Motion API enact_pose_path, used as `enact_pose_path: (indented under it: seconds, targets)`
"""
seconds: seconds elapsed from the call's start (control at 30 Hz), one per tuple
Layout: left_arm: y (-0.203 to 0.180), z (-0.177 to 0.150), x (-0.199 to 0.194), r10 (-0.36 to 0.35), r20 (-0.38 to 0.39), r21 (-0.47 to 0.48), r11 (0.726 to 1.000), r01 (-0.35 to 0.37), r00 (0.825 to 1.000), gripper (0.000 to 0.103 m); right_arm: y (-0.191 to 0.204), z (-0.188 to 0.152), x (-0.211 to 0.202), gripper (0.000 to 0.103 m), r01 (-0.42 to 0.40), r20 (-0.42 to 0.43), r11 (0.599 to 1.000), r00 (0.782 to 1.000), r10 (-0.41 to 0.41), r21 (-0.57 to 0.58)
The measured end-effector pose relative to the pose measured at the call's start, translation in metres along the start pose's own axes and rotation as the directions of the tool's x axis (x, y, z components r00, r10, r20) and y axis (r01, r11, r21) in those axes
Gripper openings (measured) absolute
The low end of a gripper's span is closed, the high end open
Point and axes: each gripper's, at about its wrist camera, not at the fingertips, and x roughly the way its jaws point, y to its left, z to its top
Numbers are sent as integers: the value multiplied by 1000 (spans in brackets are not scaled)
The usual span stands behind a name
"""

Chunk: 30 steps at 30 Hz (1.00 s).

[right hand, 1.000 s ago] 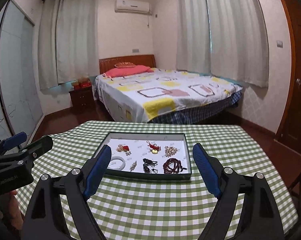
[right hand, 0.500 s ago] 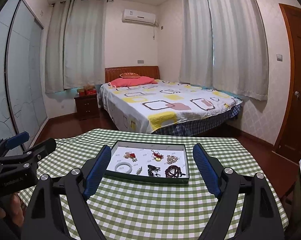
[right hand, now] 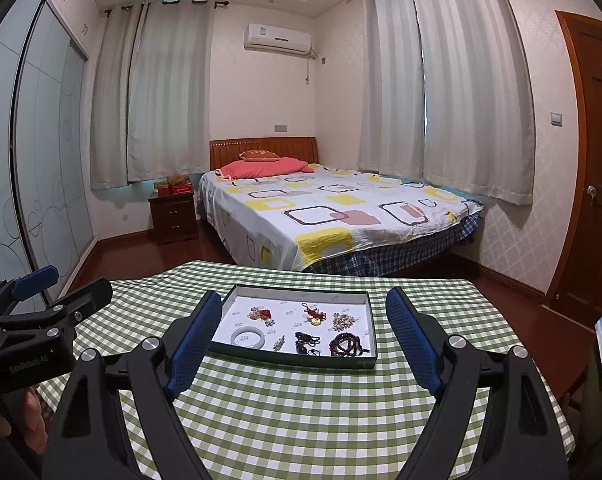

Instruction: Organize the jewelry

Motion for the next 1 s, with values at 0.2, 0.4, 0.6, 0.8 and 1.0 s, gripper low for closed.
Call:
enact_pose_path:
  seconds: [0.2, 0.4, 0.6, 0.8, 1.0]
  targets:
    - [2, 0, -1, 2, -2, -3, 1000, -2, 1000, 99, 0, 0, 1, 81, 1, 0, 1000, 1000, -1, -1]
    - [4, 1, -1, 6, -1, -8, 1000, -6, 1000, 99, 1, 0, 0, 81, 2, 5, 1000, 1000, -2, -1]
    - [6, 2, -1, 10, 1, -12, 1000, -10, 1000, 99, 1, 0, 0, 81, 3, 7, 1000, 1000, -3, -3]
    - [7, 1, -1, 13, 2, -14, 1000, -13, 1000, 99, 1, 0, 0, 81, 5, 8, 1000, 1000, -5, -3]
    - [8, 1, -2, 15, 5, -12, 1000, -15, 1000, 99, 1, 0, 0, 81, 4, 8, 1000, 1000, -4, -3]
